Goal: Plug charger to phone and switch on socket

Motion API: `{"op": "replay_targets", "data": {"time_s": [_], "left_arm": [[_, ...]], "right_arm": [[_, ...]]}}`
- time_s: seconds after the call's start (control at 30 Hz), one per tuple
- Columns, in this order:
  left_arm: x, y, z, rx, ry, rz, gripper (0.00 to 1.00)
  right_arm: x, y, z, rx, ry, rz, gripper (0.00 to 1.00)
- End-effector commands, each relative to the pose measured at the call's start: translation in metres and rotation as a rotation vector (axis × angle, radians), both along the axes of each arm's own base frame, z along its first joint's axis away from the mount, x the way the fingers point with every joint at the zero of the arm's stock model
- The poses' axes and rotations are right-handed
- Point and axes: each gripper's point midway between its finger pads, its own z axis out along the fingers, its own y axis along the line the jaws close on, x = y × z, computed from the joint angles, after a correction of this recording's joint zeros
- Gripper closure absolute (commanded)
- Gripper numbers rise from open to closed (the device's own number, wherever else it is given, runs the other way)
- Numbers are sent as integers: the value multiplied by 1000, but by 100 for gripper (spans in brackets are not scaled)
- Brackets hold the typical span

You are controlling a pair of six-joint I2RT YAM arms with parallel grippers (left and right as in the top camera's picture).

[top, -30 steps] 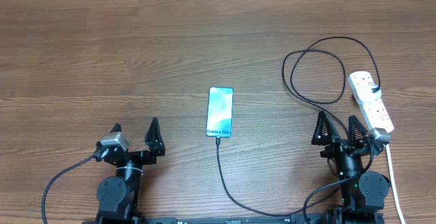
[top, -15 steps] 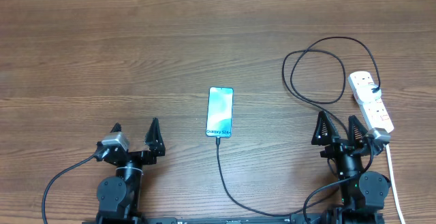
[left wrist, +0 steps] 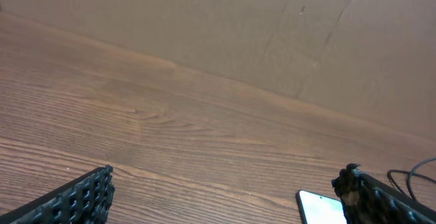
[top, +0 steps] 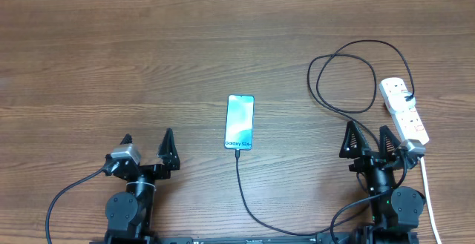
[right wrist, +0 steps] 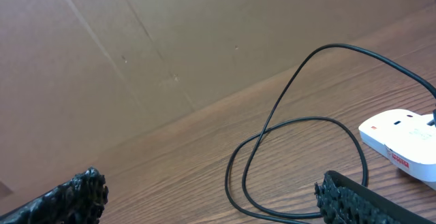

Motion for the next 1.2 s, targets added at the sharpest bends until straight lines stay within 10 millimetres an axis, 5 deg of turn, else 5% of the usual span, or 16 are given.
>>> {"op": "replay_targets", "data": {"time_s": [0.0,0.3,0.53,1.17], "left_arm": [[0,-2,0,14,-6,-12,0],[0,-2,0,14,-6,-11,0],[0,-2,0,14,-6,-12,0],[0,-2,0,14,-6,-11,1]], "right_arm": [[0,-1,-2,3,-5,-8,0],[0,-1,-2,-18,-3,-10,0],[0,12,-2,-225,-15,48,0],[0,14,-2,-222,-18,55,0]]}}
